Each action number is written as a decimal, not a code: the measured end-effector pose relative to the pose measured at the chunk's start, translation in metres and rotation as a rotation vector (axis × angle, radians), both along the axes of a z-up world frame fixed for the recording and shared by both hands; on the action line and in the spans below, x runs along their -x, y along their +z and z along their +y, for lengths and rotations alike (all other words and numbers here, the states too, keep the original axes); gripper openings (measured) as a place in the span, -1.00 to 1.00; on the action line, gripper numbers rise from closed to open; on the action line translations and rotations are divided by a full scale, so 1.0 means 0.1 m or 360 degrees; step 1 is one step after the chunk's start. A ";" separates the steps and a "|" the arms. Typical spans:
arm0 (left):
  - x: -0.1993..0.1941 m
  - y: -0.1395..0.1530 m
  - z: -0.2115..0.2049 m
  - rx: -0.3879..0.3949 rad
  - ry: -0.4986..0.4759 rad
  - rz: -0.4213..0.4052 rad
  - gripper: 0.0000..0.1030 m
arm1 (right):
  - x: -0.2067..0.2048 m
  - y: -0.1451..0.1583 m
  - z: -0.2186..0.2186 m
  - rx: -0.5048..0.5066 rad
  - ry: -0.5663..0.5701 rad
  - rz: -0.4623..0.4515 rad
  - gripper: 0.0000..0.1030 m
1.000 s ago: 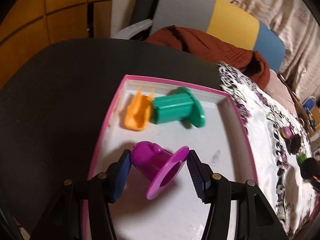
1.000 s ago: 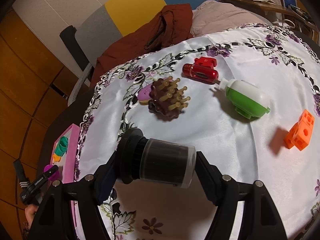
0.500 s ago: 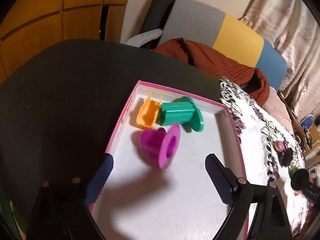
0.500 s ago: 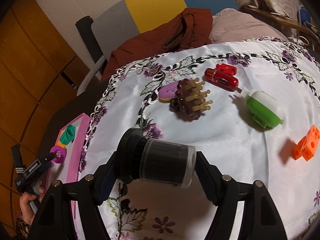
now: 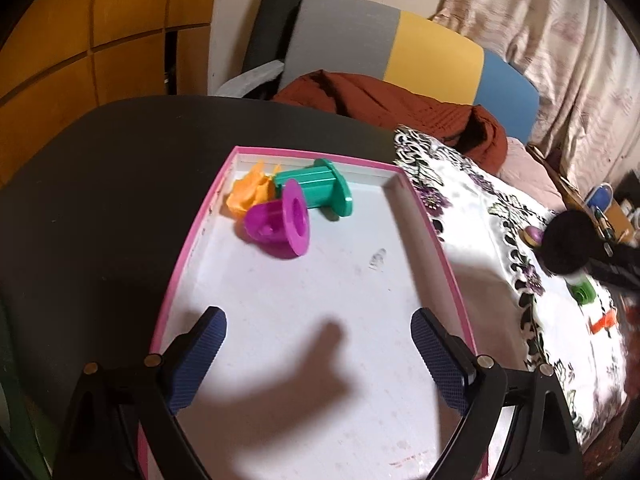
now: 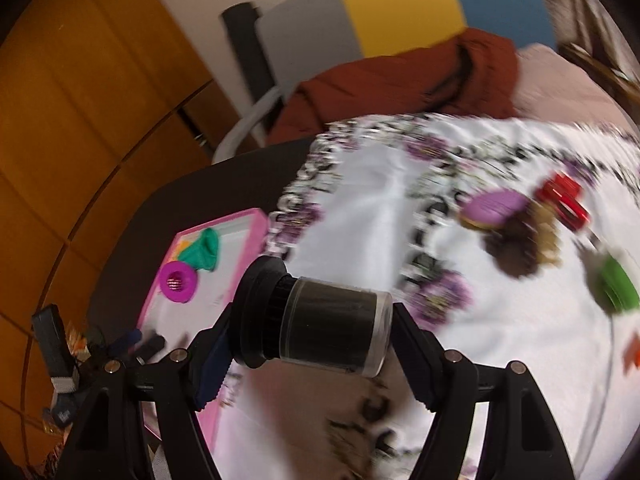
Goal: Organize rigid objects
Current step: 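Carry the black jar with the right gripper over the tray, then lower the black jar into the tray beside the green spool, open right gripper, then move the right gripper to the green-and-white bottle and grasp it, then move the left gripper to the brown peg brush and grasp it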
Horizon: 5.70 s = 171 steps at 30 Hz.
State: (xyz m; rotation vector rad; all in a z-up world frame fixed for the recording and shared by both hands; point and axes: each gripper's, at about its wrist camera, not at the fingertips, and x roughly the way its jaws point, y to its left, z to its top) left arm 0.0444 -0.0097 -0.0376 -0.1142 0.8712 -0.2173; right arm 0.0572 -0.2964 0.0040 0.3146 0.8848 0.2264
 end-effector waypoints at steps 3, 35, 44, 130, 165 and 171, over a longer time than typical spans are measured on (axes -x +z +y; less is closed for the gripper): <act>0.04 0.01 0.00 -0.0004 -0.0009 -0.0008 0.83 | -0.13 0.02 0.26 0.0020 0.0076 -0.0009 0.44; 0.18 -0.02 0.24 0.0038 0.0070 0.0009 0.90 | -1.26 -0.45 1.66 0.0516 0.0337 0.0109 0.44; 0.20 -0.03 0.26 0.0056 0.0076 0.0023 0.90 | -1.30 -0.54 1.67 0.0471 0.0322 0.0159 0.45; 0.79 0.14 -1.48 -0.0032 -0.0610 0.0028 0.95 | 0.11 -0.50 -2.17 0.0822 -0.0747 0.0331 0.50; -0.04 0.29 -3.06 -0.0141 -0.0729 -0.0018 1.00 | 0.24 -0.59 -2.31 0.0415 -0.0797 0.0480 0.07; -0.42 0.20 -3.51 -0.0190 -0.0717 -0.0012 1.00 | 0.27 -0.60 -2.36 0.0356 -0.0822 0.0482 0.07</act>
